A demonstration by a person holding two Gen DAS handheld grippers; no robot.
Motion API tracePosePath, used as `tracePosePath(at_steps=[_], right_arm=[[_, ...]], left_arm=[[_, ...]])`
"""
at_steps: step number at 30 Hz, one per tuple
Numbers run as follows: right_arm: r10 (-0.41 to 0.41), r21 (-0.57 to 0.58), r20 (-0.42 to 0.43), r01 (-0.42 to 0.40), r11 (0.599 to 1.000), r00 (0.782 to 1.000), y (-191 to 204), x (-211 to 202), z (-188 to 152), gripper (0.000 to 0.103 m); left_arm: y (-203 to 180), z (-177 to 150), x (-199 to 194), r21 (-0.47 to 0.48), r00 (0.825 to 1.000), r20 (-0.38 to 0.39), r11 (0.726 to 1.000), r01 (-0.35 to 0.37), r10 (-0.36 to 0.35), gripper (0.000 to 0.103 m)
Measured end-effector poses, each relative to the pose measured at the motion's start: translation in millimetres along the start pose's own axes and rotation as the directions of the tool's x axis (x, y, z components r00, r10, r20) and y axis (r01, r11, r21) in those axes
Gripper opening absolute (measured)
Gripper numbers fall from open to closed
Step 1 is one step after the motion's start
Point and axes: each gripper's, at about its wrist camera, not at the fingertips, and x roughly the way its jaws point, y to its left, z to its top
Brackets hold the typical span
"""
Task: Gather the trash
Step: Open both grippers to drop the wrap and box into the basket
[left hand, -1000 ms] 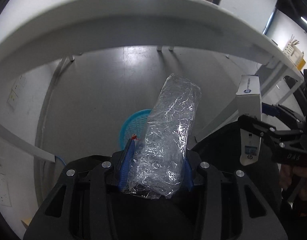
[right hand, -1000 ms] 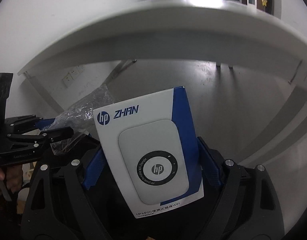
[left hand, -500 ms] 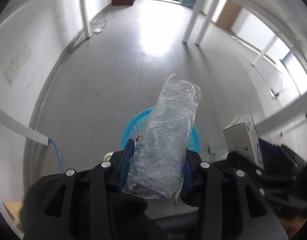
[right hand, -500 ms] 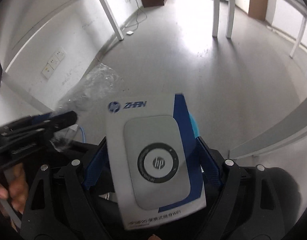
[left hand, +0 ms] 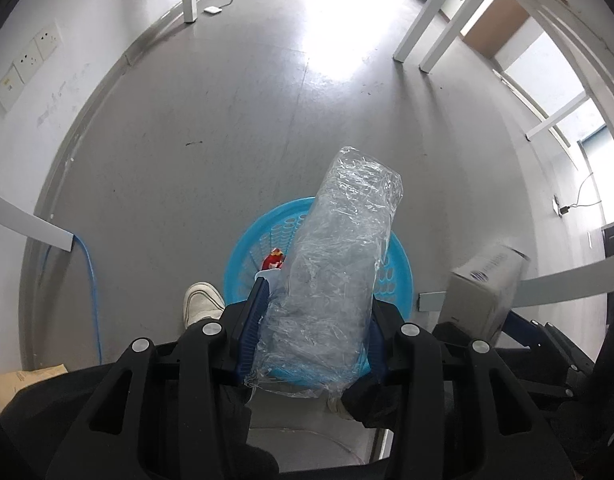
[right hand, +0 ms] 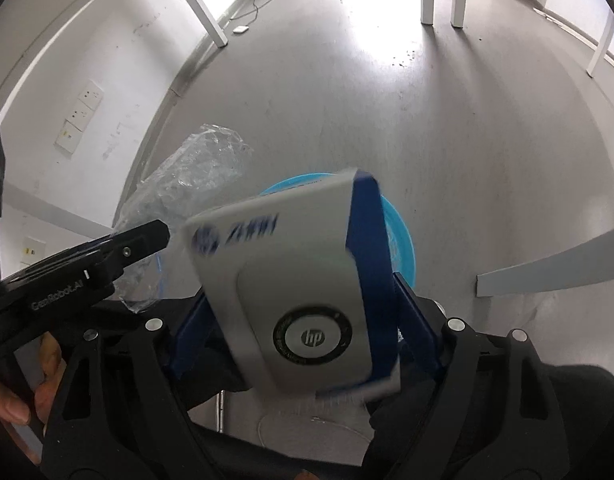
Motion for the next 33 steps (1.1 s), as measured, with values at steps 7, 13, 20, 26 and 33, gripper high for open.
tracePosePath(at_steps=[7, 13, 20, 26, 33], right_arm=[[-0.007, 0.011, -0.023, 0.007, 1.000, 1.000, -1, 13, 1, 0.077], [0.010, 0.010, -0.035, -0.010, 1.000, 0.999, -3, 11, -3, 0.092], [0.007, 0.013, -0.018, -0.007, 1.000, 1.000, -5, 3, -6, 0.092], [-0.013, -0.027, 0.016, 0.013, 1.000, 1.000, 2, -14, -14, 0.092], [0.000, -0.069, 0.048, 0.003, 0.998, 0.999, 7, -49, -30, 0.092]], left_arm=[[1, 4, 2, -0.022, 1.000, 0.009, 1.000, -0.003, 0.003, 0.044], [3, 8, 6, -0.017, 1.000, -0.002, 1.000, 0.017, -0.017, 0.070], [8, 7, -3, -0.040, 0.999, 0.032, 0.999, 0.016, -0.015, 0.071], [15, 1, -22, -0.048, 0.997, 0.060, 0.998, 0.043, -0.040, 0.071], [18, -10, -55, -0.028, 0.993, 0.108, 0.998, 0.051, -0.047, 0.071]])
